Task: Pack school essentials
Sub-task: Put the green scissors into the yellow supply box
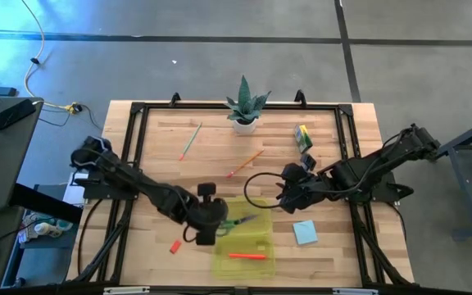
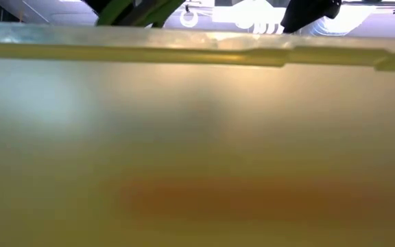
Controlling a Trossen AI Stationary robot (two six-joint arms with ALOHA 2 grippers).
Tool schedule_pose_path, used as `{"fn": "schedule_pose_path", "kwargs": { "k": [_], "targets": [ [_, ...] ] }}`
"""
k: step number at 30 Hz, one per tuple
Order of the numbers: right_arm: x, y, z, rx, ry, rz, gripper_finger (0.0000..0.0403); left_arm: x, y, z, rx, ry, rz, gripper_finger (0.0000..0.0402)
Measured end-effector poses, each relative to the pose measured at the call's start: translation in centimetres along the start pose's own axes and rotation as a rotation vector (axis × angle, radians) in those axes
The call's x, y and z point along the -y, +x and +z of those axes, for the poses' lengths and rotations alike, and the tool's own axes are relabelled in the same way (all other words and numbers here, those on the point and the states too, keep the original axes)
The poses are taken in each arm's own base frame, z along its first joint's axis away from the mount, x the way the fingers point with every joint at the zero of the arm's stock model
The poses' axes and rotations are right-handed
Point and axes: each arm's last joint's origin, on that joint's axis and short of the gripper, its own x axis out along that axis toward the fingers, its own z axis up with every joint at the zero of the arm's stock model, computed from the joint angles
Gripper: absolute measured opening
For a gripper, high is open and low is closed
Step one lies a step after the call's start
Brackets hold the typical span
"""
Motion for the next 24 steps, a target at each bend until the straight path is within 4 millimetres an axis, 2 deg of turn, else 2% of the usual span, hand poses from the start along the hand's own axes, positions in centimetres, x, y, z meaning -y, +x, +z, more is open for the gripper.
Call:
{"fn": "schedule_pose_path", "kwargs": {
  "k": [13,24],
  "targets": [
    [0.9,0.6,0.5,0.001,0.039,-0.048,0.0128,6.4,2.3,1.3,-0.022,-0.092,-0.087,0.0012],
    [0.9,0.6,0.5,0.001,0.066,-0.049,0.0128,9.0,3.8,0.1,-0.084,-0.190,-0.106,0.0013]
  ]
}}
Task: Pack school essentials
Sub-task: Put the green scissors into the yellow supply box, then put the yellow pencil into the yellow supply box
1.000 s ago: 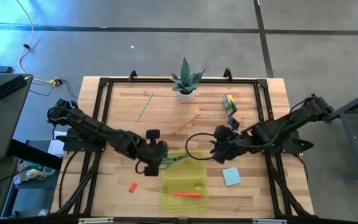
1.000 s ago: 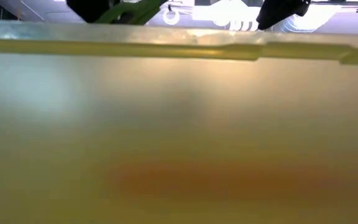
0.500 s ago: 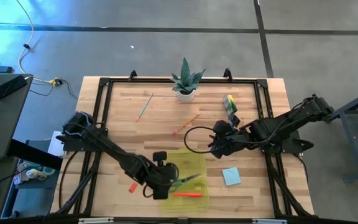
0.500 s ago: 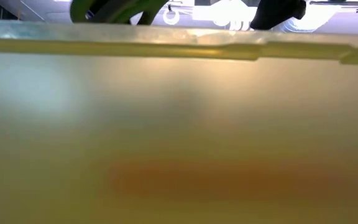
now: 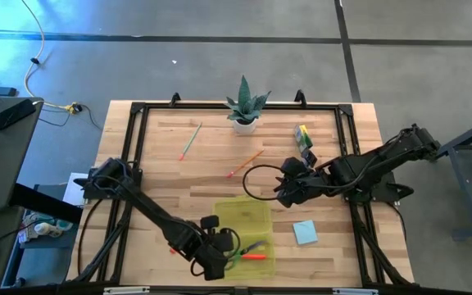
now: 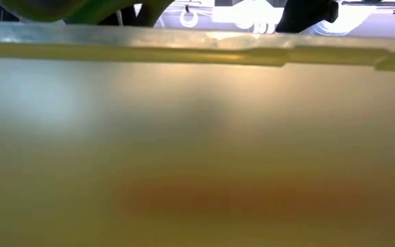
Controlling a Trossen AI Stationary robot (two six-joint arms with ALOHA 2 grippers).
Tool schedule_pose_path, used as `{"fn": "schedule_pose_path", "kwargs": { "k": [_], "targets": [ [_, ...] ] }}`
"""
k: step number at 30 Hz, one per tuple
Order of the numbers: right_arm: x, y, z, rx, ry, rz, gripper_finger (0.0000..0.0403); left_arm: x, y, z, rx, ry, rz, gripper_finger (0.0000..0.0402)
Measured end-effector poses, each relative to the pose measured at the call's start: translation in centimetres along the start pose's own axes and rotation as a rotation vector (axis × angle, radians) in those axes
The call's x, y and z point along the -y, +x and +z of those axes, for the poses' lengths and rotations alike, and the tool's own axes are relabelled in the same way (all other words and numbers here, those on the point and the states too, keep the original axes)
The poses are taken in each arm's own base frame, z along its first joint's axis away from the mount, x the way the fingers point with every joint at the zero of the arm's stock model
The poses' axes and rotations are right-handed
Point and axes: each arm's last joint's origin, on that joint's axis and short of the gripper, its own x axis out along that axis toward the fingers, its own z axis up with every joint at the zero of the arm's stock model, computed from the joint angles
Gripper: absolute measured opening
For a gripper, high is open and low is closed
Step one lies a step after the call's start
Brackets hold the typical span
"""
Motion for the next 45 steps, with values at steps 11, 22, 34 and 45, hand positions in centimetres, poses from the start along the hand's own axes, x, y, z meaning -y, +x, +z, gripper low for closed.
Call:
{"fn": "schedule_pose_path", "kwargs": {
  "k": [11,22,34,45],
  "targets": [
    [0.0,0.0,0.0,-0.002,0.021,-0.002,0.0128,0.6,1.9,-0.9,-0.058,0.001,-0.014,0.0013],
    [0.0,0.0,-0.1,-0.014,0.019,0.005,0.0128,-0.1,2.3,-0.7,-0.106,-0.037,-0.015,0.0045],
    [0.0,0.0,-0.1,-0.016,0.011,0.006,0.0128,-0.1,2.3,-0.7,-0.104,0.042,-0.015,0.0077],
    [0.1,0.2,0.2,-0.011,-0.048,0.018,0.0128,-2.7,-0.1,-0.5,-0.181,0.133,0.142,0.0051]
  ]
}}
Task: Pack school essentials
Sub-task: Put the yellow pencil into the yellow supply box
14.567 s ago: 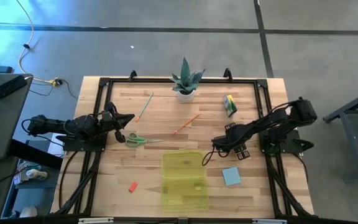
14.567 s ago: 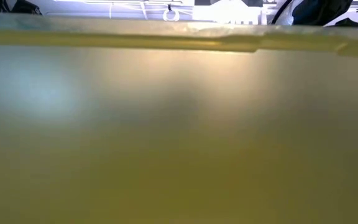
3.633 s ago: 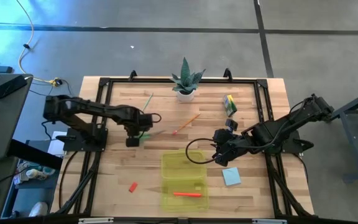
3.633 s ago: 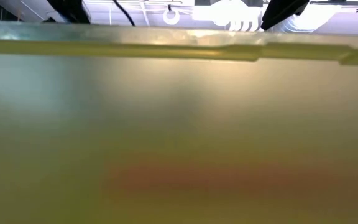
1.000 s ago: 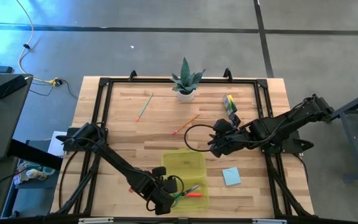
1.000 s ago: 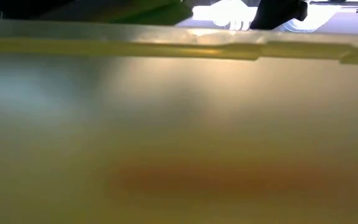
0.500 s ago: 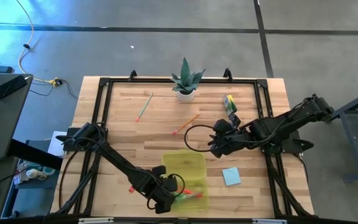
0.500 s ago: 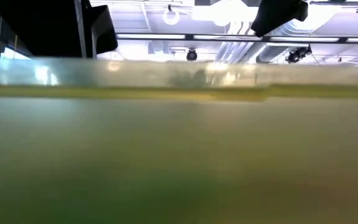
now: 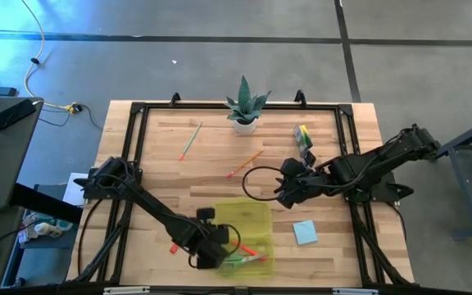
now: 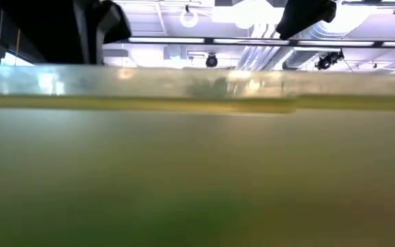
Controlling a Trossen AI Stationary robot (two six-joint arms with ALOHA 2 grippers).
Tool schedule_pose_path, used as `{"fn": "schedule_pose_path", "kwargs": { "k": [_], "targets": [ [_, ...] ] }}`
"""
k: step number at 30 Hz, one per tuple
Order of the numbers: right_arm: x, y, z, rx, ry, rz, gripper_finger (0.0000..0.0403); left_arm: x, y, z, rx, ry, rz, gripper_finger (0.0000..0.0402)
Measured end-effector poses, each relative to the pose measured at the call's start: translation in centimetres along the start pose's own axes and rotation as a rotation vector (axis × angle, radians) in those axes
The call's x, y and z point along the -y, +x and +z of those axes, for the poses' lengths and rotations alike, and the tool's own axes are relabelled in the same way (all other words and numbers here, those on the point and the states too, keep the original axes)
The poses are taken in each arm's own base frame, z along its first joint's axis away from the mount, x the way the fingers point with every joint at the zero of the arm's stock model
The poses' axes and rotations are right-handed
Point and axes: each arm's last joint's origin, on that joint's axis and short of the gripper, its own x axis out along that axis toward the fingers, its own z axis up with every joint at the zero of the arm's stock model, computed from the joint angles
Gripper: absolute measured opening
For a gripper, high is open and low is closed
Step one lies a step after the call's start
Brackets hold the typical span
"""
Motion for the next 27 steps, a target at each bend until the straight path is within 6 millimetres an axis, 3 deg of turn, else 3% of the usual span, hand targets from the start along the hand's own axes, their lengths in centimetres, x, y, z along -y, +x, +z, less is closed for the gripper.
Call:
{"fn": "schedule_pose_path", "kwargs": {
  "k": [6,12,18,27],
  "targets": [
    [0.7,0.6,0.7,-0.002,-0.013,0.000,0.0128,-2.8,-2.0,-0.7,-0.034,0.006,0.170,0.0041],
    [1.8,1.6,1.9,-0.004,-0.034,0.019,0.0128,-5.9,-2.8,-2.7,-0.063,-0.059,0.259,0.0023],
    [2.9,2.4,3.2,0.015,-0.048,0.040,0.0128,-9.3,-1.8,-5.0,-0.035,-0.205,0.275,0.0002],
    [4.9,3.6,5.4,0.083,-0.082,0.084,0.0128,-14.6,-0.4,-9.1,0.016,-0.393,0.264,0.0001]
  ]
}}
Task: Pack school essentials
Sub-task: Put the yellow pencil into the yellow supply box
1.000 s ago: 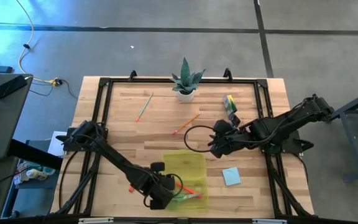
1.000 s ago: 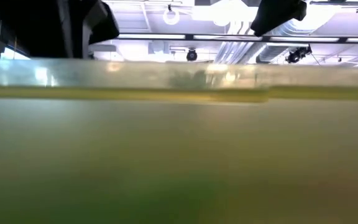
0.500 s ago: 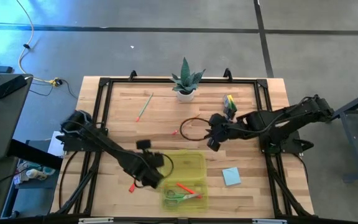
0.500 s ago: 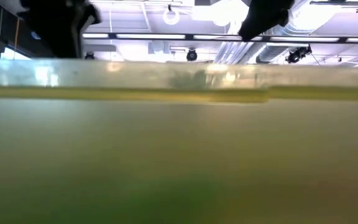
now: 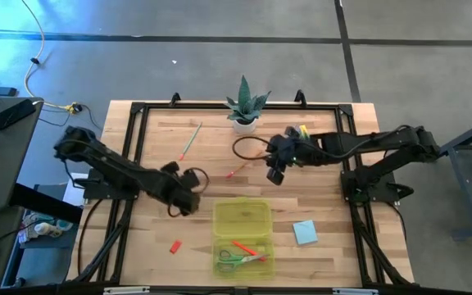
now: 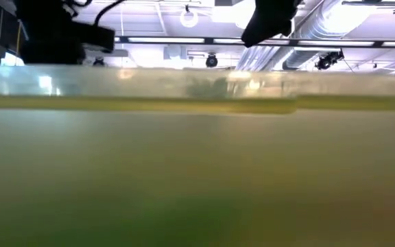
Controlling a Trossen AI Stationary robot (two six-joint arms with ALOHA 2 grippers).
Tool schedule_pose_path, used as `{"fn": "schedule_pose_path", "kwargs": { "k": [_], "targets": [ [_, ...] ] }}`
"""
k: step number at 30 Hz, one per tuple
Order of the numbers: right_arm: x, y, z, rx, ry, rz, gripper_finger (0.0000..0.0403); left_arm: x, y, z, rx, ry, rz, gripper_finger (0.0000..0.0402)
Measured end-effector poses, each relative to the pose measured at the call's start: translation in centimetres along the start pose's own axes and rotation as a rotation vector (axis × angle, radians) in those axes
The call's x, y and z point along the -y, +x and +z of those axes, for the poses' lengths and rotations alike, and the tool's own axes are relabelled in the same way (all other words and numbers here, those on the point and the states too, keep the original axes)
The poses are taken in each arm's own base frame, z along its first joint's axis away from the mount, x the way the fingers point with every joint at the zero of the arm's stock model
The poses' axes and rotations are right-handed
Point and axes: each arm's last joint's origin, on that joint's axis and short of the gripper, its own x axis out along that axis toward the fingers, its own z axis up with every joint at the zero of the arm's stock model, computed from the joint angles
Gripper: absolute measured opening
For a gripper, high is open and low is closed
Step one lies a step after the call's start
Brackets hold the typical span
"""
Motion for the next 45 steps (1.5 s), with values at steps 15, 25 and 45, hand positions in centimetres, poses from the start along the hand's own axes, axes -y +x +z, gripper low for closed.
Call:
{"fn": "schedule_pose_path", "kwargs": {
  "k": [15,25,45],
  "targets": [
    [2.5,5.3,2.1,0.080,-0.102,0.036,0.0157,-6.0,2.5,-1.9,0.019,-0.224,0.011,0.0000],
    [2.0,9.8,1.7,0.062,-0.297,0.124,0.0181,-8.7,2.9,-1.1,0.024,-0.357,0.059,0.0010],
    [1.6,15.8,2.8,-0.057,-0.409,0.275,0.0181,-11.6,4.7,2.9,0.153,-0.273,-0.132,0.0017]
  ]
}}
